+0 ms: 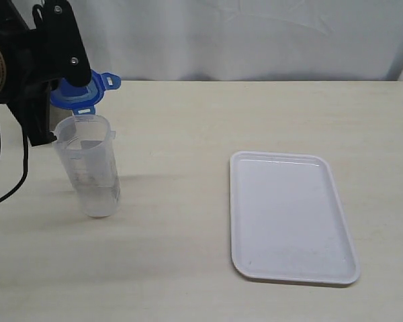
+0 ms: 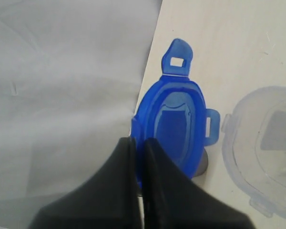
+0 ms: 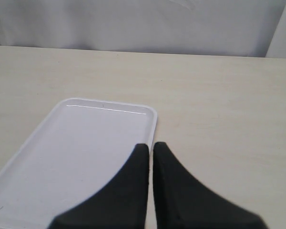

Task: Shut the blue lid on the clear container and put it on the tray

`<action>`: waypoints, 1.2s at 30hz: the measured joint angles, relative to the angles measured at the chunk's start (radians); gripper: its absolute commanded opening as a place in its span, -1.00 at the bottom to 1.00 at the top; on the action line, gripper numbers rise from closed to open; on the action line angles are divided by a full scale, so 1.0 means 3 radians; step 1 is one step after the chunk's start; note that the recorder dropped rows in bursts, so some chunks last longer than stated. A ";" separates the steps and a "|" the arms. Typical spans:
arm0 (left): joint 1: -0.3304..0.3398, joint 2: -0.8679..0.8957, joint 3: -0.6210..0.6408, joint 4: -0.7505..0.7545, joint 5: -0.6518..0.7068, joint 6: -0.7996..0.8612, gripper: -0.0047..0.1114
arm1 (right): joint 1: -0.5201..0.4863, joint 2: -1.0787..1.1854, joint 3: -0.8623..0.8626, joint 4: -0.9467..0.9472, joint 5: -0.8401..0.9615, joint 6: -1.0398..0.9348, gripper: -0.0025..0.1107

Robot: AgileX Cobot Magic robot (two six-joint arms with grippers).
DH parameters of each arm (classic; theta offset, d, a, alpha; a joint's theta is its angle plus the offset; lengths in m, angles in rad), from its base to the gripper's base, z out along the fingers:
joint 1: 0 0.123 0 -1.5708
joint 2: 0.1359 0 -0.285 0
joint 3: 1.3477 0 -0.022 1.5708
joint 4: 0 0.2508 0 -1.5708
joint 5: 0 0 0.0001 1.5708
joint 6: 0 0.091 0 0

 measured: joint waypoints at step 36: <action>-0.0154 -0.0042 0.0000 0.0057 0.0124 0.0074 -0.92 | 0.0000 0.0000 0.0000 0.0000 0.0000 0.0000 -0.89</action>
